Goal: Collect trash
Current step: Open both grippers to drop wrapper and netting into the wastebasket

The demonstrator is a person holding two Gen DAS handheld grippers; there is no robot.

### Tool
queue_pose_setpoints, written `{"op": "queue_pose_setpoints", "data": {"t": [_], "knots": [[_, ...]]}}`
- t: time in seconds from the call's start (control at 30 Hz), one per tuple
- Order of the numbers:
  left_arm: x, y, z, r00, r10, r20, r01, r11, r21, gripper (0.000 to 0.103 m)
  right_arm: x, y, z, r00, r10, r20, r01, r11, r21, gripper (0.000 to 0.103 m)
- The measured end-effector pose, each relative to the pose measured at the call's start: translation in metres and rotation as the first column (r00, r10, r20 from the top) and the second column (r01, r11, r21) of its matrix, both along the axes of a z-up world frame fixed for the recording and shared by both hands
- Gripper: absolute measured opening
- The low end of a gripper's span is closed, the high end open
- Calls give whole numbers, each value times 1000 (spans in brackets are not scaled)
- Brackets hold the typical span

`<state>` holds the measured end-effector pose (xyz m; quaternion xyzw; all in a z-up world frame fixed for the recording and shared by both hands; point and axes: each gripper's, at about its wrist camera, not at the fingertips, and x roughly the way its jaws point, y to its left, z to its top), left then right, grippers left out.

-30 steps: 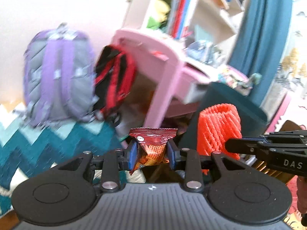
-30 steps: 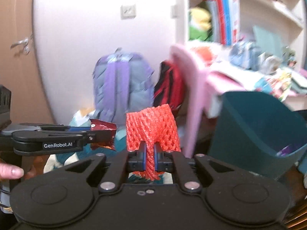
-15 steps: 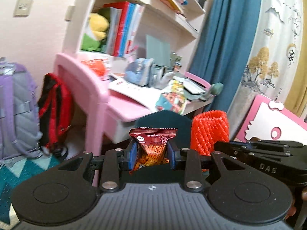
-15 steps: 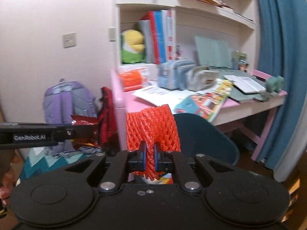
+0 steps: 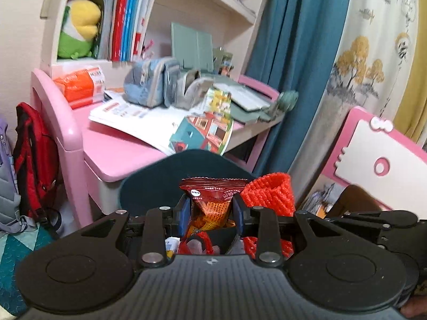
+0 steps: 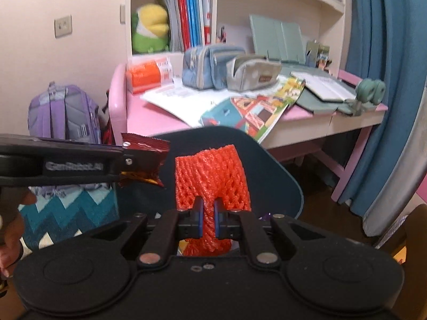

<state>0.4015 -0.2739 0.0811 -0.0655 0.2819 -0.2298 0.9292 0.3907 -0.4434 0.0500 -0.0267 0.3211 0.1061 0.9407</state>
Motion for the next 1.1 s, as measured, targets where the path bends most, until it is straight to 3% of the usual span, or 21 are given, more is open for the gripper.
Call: {"op": "queue_pose_setpoints", "data": {"t": [0.37, 0.63, 0.77, 0.83, 0.9, 0.97, 1.1], "knots": [[43, -20, -43, 991, 30, -133, -15, 994, 111, 32, 36, 3, -29, 989, -13, -149, 12, 1000, -12, 10], [52, -29, -56, 988, 7, -155, 16, 989, 150, 33, 43, 3, -39, 978, -37, -205, 29, 999, -40, 19], [51, -33, -57, 989, 6, -149, 20, 985, 171, 33, 43, 3, -38, 978, -33, -204, 26, 999, -35, 37], [51, -33, -56, 989, 4, -149, 21, 986, 168, 36, 42, 2, -37, 979, -32, -201, 26, 999, -33, 35], [49, -33, -55, 990, 12, -144, 11, 987, 162, 52, 41, 2, -35, 980, -33, -194, 28, 999, -27, 35], [45, -32, -52, 992, 12, -128, 8, 988, 152, 59, 38, 2, -32, 982, -32, -187, 29, 999, -21, 37], [37, -28, -46, 994, 10, -112, 7, 988, 154, 60, 30, 3, -24, 986, -21, -165, 20, 1000, -8, 44]]}}
